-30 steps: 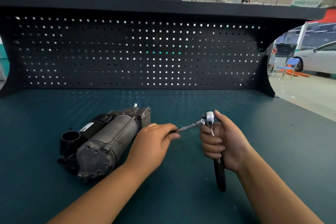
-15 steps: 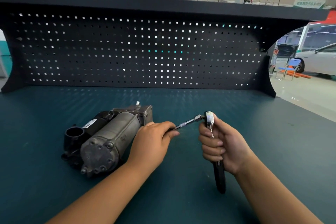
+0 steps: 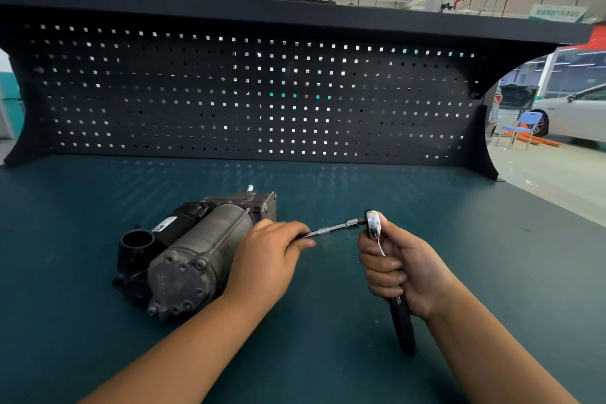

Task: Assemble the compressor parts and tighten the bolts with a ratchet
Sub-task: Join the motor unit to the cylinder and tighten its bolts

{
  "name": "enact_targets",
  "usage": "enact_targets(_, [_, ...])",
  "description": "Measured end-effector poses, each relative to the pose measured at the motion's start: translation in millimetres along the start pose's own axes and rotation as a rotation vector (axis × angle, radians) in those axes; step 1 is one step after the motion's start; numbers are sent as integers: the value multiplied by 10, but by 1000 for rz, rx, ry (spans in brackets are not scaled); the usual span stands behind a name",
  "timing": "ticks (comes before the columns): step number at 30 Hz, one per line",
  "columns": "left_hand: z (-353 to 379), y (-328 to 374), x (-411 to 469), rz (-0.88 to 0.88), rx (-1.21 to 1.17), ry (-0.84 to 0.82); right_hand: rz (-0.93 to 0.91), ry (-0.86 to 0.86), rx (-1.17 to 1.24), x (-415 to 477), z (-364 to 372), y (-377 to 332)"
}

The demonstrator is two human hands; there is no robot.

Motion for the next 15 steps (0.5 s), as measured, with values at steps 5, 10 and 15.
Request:
enact_targets(5, [-2,-3,7,-7,-10,15,8,10,2,11,-22,6])
enact_targets(10, [12,6,6,0,-11,22,14,-3,54,7,-4,4])
enact_targets(15, [7,32,-1,32,-7,23,18,11,72,9,-15,-8])
Point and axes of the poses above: each hand's wrist, its own x-axis towards the middle knuckle, its own z-axis out of the palm, y = z × x, the point moved 7 cm from there along x, towards the middle knuckle, and after that the axes turned 15 degrees about y, right-handed, at the moved point
